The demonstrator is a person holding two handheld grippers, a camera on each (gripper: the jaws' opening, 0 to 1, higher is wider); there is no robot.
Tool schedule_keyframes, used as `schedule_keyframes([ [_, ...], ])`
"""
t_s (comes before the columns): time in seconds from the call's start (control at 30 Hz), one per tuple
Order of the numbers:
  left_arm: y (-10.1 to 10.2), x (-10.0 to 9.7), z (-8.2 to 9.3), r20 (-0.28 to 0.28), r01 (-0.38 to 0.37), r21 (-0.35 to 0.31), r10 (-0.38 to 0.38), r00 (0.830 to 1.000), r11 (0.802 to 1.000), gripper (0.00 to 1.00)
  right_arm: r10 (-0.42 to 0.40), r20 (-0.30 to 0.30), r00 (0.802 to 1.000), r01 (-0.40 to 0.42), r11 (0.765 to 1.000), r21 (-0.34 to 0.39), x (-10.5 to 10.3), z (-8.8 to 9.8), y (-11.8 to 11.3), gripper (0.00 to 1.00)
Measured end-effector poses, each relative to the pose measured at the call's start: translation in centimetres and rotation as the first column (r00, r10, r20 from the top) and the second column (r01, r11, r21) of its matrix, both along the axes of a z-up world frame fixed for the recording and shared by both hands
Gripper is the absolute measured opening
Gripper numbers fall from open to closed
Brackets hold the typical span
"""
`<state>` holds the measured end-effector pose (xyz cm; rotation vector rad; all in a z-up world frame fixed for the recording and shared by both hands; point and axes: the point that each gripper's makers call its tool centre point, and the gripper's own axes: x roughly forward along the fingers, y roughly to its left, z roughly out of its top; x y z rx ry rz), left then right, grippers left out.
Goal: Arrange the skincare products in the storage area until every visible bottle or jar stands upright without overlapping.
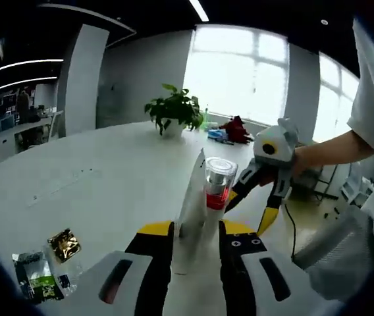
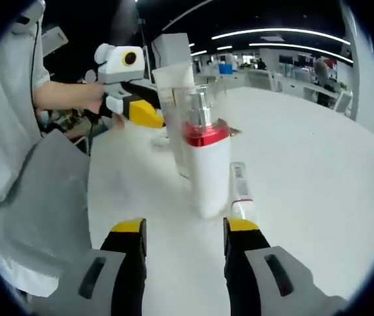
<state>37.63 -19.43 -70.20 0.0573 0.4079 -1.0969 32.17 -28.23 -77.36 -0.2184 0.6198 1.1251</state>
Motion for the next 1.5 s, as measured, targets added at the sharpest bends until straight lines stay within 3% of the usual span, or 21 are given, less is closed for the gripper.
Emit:
schedule_keyframes([
  [0.2,-0.3,0.5,-0.2,-0.006,0.032,-0.022,-0.032,0.999,0.999,0.17,-0.028,0.001,1.0,0.028,1.0,0.004,-0.1,0.1,-0.6,0.44],
  [0.57,-0.7,0.5,-0.1,-0.049,0.086,-0.092,-0.09,0.995,0.992,0.17,-0.046,-0.004,0.999,0.046,0.999,0.003,-0.5,0.2,-0.7,0.43],
  [0.93,-0.9,0.5,-0.3,-0.073,0.083,-0.108,-0.092,0.993,0.991,0.18,-0.047,0.002,0.999,0.047,0.999,-0.002,-0.4,0.6,-0.5,0.45],
  [1.1,-0.8,0.4,-0.1,-0.07,0.078,-0.106,-0.086,0.994,0.991,0.34,-0.047,0.006,0.999,0.047,0.999,-0.01,-0.5,1.2,0.0,0.47],
  [1.37,0.6,-0.2,0.9,-0.064,0.043,-0.084,-0.048,0.997,0.996,0.49,-0.08,0.029,0.996,0.081,0.997,-0.009,-0.2,2.5,0.5,0.56],
  [1.5,1.9,-1.0,1.0,-0.09,0.011,-0.059,-0.016,0.996,0.998,0.66,-0.104,0.042,0.994,0.104,0.995,-0.005,-0.3,3.4,1.2,0.61],
])
